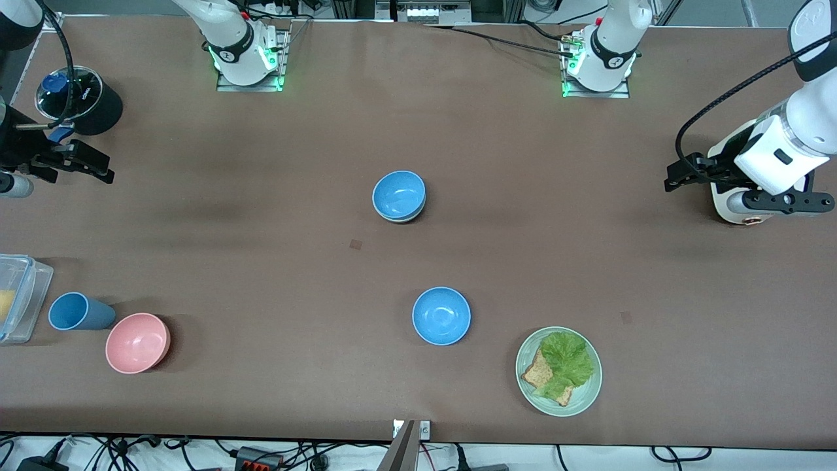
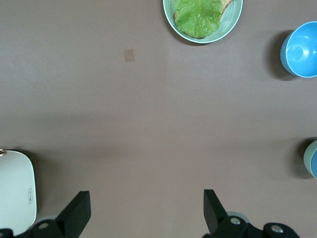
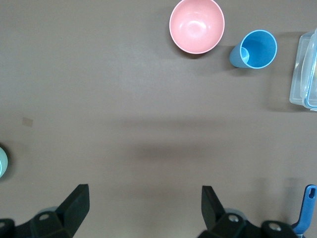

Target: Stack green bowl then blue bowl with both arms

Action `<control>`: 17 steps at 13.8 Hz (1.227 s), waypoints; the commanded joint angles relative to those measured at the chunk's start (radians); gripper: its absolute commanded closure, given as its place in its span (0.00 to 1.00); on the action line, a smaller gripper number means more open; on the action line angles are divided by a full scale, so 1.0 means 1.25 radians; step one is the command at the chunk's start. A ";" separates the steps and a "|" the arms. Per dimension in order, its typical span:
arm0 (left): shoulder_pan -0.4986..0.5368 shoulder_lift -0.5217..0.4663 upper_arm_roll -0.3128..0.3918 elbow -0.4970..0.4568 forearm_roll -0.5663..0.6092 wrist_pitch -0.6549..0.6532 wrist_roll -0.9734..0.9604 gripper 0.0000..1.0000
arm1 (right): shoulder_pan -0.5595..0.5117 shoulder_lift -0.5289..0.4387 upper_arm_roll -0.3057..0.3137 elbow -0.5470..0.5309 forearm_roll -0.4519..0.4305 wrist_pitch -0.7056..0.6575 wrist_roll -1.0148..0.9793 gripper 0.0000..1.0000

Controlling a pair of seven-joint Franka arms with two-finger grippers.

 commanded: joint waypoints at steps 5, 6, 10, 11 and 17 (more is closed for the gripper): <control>0.001 -0.015 0.000 0.001 0.003 -0.005 0.015 0.00 | -0.001 -0.027 0.003 -0.026 0.000 -0.011 -0.003 0.00; 0.001 -0.016 -0.002 0.001 0.003 -0.010 0.009 0.00 | -0.001 -0.032 0.003 -0.033 0.000 -0.003 -0.003 0.00; -0.001 -0.024 0.018 0.005 0.001 -0.005 0.014 0.00 | -0.001 -0.043 0.003 -0.059 0.000 0.031 -0.002 0.00; -0.010 -0.022 0.026 0.005 0.003 -0.002 0.014 0.00 | -0.001 -0.046 0.004 -0.065 0.001 0.045 -0.002 0.00; -0.005 -0.038 -0.026 0.004 0.094 -0.035 -0.031 0.00 | -0.001 -0.080 0.004 -0.114 0.002 0.067 0.003 0.00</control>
